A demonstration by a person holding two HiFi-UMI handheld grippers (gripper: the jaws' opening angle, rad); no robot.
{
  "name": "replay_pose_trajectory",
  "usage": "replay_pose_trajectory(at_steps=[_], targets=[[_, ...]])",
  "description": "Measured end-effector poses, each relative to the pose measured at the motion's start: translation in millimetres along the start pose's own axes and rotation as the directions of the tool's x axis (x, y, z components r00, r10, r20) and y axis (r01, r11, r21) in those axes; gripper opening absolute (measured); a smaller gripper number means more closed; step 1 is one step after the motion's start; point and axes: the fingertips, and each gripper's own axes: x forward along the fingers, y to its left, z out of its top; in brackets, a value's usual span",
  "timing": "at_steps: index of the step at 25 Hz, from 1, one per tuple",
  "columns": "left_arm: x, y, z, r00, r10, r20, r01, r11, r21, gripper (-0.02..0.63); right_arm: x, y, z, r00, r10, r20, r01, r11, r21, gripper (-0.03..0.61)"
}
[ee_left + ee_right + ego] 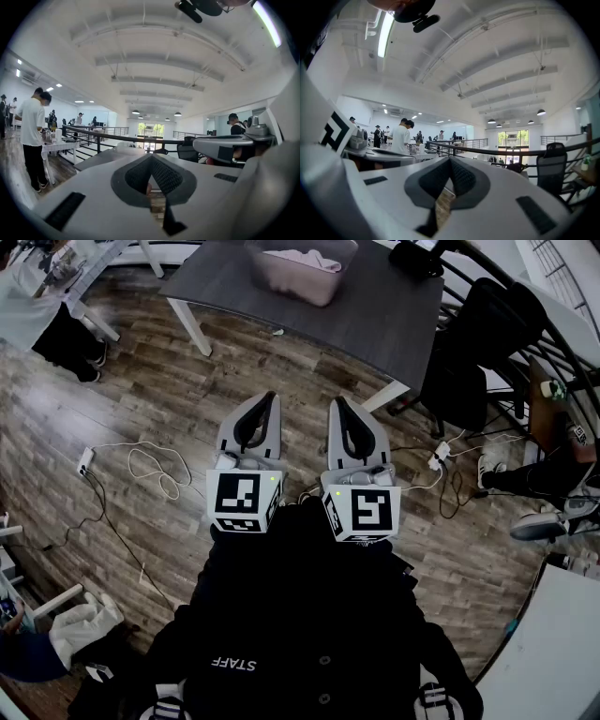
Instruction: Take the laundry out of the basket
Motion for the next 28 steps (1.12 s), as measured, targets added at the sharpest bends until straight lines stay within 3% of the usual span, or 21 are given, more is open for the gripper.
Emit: replay_pose_trajectory(at_steps=[14,28], targets=[[-4,14,-15,0.999,-0.045,-0.013,0.045,0.999,0.003,-0.003,5,12,-13,0.999,-0.049,-0.007,0.049,0.999,0.017,0.015],[-32,49,-55,0.995,-0.053,-0.084,0.051,0.999,-0.017,-0.002,5,47,-52,0.993,-0.076,-0.089,0.078,0.997,0.014,0.015]])
